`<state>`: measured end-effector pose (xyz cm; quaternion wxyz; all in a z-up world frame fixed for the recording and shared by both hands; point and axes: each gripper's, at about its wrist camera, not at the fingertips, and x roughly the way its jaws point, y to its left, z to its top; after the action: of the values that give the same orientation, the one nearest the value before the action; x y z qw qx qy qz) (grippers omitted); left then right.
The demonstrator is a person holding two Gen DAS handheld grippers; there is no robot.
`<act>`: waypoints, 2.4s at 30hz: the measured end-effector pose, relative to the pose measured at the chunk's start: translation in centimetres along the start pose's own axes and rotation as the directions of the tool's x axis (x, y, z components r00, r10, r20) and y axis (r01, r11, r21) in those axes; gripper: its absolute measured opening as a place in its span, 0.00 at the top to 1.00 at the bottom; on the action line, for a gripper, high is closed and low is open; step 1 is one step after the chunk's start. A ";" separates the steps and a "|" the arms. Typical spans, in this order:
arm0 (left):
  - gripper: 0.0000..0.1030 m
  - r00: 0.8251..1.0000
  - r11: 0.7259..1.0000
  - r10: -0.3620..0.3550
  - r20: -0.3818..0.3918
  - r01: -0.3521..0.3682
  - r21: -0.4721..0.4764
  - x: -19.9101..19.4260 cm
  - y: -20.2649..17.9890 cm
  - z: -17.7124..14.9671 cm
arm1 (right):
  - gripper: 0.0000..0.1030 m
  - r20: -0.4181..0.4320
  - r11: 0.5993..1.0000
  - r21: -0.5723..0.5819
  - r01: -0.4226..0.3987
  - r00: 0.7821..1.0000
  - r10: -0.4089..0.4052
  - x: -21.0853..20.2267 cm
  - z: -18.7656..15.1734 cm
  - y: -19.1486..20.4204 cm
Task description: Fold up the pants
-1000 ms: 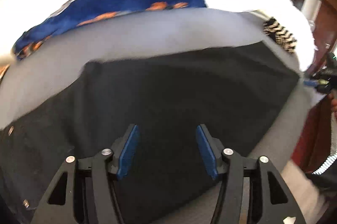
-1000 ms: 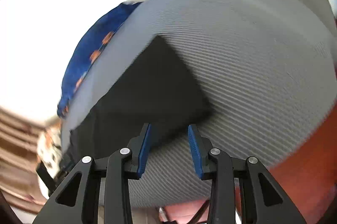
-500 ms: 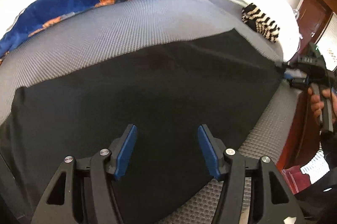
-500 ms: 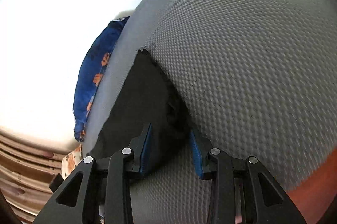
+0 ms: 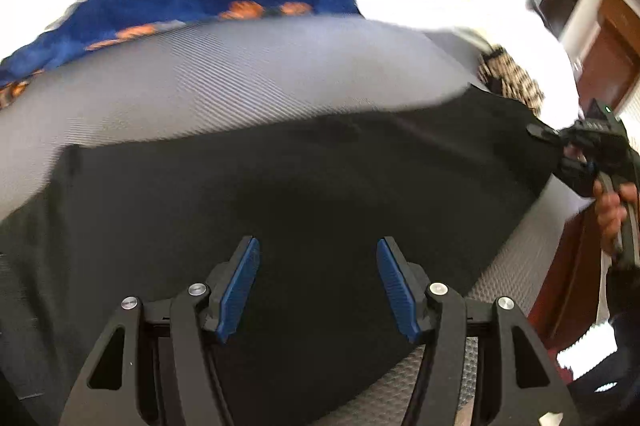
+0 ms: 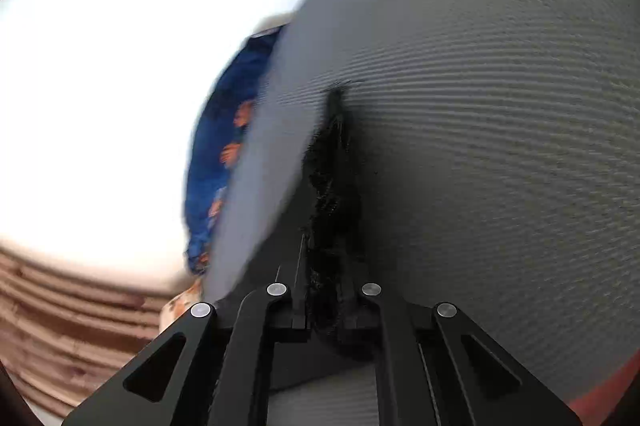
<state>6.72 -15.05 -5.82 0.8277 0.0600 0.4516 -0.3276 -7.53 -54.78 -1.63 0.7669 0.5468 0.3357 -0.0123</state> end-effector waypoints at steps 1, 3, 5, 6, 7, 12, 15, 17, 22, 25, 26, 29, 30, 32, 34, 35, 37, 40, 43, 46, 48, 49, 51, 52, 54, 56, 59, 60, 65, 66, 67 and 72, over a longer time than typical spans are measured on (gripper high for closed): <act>0.45 1.000 1.000 0.018 0.024 -0.018 -0.016 -1.1 1.0 0.2 | 0.92 -0.010 1.000 -0.016 -0.014 1.000 0.014 0.3 -0.2 1.2; 0.45 0.998 0.999 0.041 0.051 -0.039 -0.037 -2.8 2.6 0.4 | 0.92 -0.046 0.996 -0.072 -0.060 0.997 0.057 1.6 -0.7 4.2; 0.45 0.996 0.996 0.066 0.068 -0.061 -0.072 -4.6 4.5 0.4 | 0.92 -0.094 0.988 -0.131 -0.087 0.993 0.075 3.5 -1.6 7.5; 0.45 0.995 0.994 0.072 0.069 -0.065 -0.091 -5.3 5.4 0.3 | 0.92 -0.126 0.981 -0.159 -0.108 0.988 0.089 4.6 -2.3 9.1; 0.45 0.995 0.991 0.081 0.064 -0.074 -0.110 -5.9 6.4 0.1 | 0.92 -0.163 0.975 -0.181 -0.132 0.981 0.103 6.0 -3.1 10.7; 0.45 0.994 0.974 0.094 0.058 -0.080 -0.212 -8.9 10.1 -0.9 | 0.92 -0.339 0.941 -0.273 -0.199 0.936 0.100 13.2 -8.4 16.3; 0.44 0.991 0.964 0.123 0.056 -0.106 -0.242 -10.1 11.5 -1.9 | 0.92 -0.417 0.923 -0.325 -0.207 0.907 0.056 16.6 -12.2 17.9; 0.44 0.990 0.956 0.136 0.043 -0.119 -0.266 -10.6 12.3 -2.8 | 0.92 -0.474 0.915 -0.346 -0.207 0.881 0.020 19.2 -15.0 18.2; 0.44 0.995 0.938 0.097 0.012 -0.088 -0.334 -10.9 14.2 -4.4 | 0.92 -0.578 0.897 -0.399 -0.190 0.812 -0.085 24.6 -21.0 18.2; 0.44 0.998 0.927 0.064 0.007 -0.057 -0.371 -10.6 14.7 -4.8 | 0.87 -0.547 0.830 -0.535 -0.157 0.813 -0.198 25.4 -23.7 18.2; 0.44 0.999 0.925 0.049 0.003 -0.045 -0.378 -10.4 14.8 -4.8 | 0.83 -0.534 0.811 -0.566 -0.146 0.814 -0.226 25.6 -24.1 18.3; 0.44 1.000 0.920 0.000 -0.005 -0.002 -0.393 -9.8 14.7 -4.9 | 0.54 -0.555 0.799 -0.580 -0.159 0.795 -0.244 25.6 -25.6 18.8; 0.44 1.000 0.915 -0.031 -0.003 0.027 -0.402 -9.7 14.7 -5.0 | 0.50 -0.555 0.790 -0.588 -0.173 0.797 -0.238 25.3 -25.9 19.3; 0.44 0.997 0.906 -0.079 -0.006 0.069 -0.417 -9.6 14.5 -5.1 | 0.50 -0.556 0.774 -0.603 -0.191 0.797 -0.236 24.6 -26.2 20.3; 0.44 0.987 0.890 -0.161 -0.004 0.144 -0.432 -9.4 14.1 -5.1 | 0.50 -0.518 0.765 -0.619 -0.176 0.824 -0.229 22.7 -24.9 20.9; 0.45 0.980 0.881 -0.198 -0.003 0.177 -0.439 -9.4 13.9 -5.1 | 0.49 -0.488 0.758 -0.631 -0.164 0.843 -0.225 21.8 -24.4 21.0; 0.45 0.962 0.852 -0.271 -0.009 0.236 -0.467 -8.9 13.7 -5.0 | 0.48 -0.434 0.754 -0.645 -0.127 0.873 -0.224 20.4 -23.2 21.1; 0.55 0.932 0.792 -0.359 -0.041 0.282 -0.541 -7.4 13.6 -5.0 | 0.45 -0.383 0.794 -0.601 -0.092 0.905 -0.185 18.9 -21.2 20.2; 0.66 0.915 0.759 -0.388 -0.112 0.248 -0.602 -5.6 13.7 -5.2 | 0.45 -0.355 0.834 -0.547 -0.066 0.921 -0.160 18.3 -19.8 19.0; 0.68 0.914 0.740 -0.371 -0.161 0.187 -0.646 -4.6 14.0 -5.9 | 0.45 -0.343 0.855 -0.516 -0.054 0.928 -0.148 17.9 -19.1 18.2; 0.68 0.918 0.737 -0.354 -0.179 0.156 -0.658 -4.4 14.3 -6.3 | 0.45 -0.340 0.859 -0.510 -0.046 0.928 -0.151 17.7 -18.8 17.6; 0.68 0.921 0.734 -0.346 -0.182 0.144 -0.664 -4.5 14.6 -6.8 | 0.45 -0.345 0.861 -0.505 -0.052 0.927 -0.147 17.8 -18.8 17.3; 0.68 0.919 0.722 -0.353 -0.173 0.150 -0.676 -4.3 14.7 -7.0 | 0.45 -0.352 0.868 -0.494 -0.057 0.926 -0.139 17.6 -18.6 16.9; 0.68 0.919 0.721 -0.356 -0.169 0.155 -0.675 -4.3 14.6 -7.1 | 0.45 -0.358 0.870 -0.489 -0.061 0.924 -0.136 17.6 -18.5 16.6; 0.68 0.914 0.716 -0.373 -0.162 0.172 -0.676 -4.0 14.2 -7.0 | 0.45 -0.363 0.874 -0.482 -0.061 0.922 -0.136 17.8 -18.5 16.4; 0.73 0.909 0.719 -0.383 -0.166 0.181 -0.671 -3.5 13.3 -6.8 | 0.45 -0.370 0.879 -0.474 -0.063 0.919 -0.134 18.0 -18.4 16.2; 0.90 0.910 0.725 -0.377 -0.172 0.174 -0.667 -2.9 12.9 -6.9 | 0.45 -0.368 0.883 -0.466 -0.054 0.920 -0.138 18.2 -18.2 16.0; 0.93 0.909 0.719 -0.379 -0.171 0.174 -0.673 -2.8 13.0 -7.0 | 0.45 -0.365 0.883 -0.466 -0.049 0.920 -0.142 18.2 -18.2 15.9; 0.94 0.941 0.770 -0.305 -0.148 0.152 -0.620 -4.6 12.2 -7.0 | 0.45 -0.349 0.885 -0.466 -0.020 0.923 -0.163 18.0 -17.8 15.6; 0.95 0.943 0.772 -0.299 -0.147 0.149 -0.618 -4.8 12.1 -7.2 | 0.45 -0.343 0.881 -0.472 -0.012 0.924 -0.171 18.0 -17.7 15.6; 0.94 0.943 0.773 -0.291 -0.160 0.134 -0.620 -4.7 12.3 -7.7 | 0.45 -0.334 0.875 -0.484 0.000 0.925 -0.184 17.9 -17.7 15.7; 0.88 0.948 0.806 -0.257 -0.187 0.103 -0.583 -4.2 12.3 -7.9 | 0.45 -0.303 0.828 -0.555 0.081 0.907 -0.292 18.9 -18.3 15.1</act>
<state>6.90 -0.29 -9.52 0.7072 -0.1895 0.6352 -0.2459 3.78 -26.65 -2.37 0.8039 0.2695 0.5187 0.1092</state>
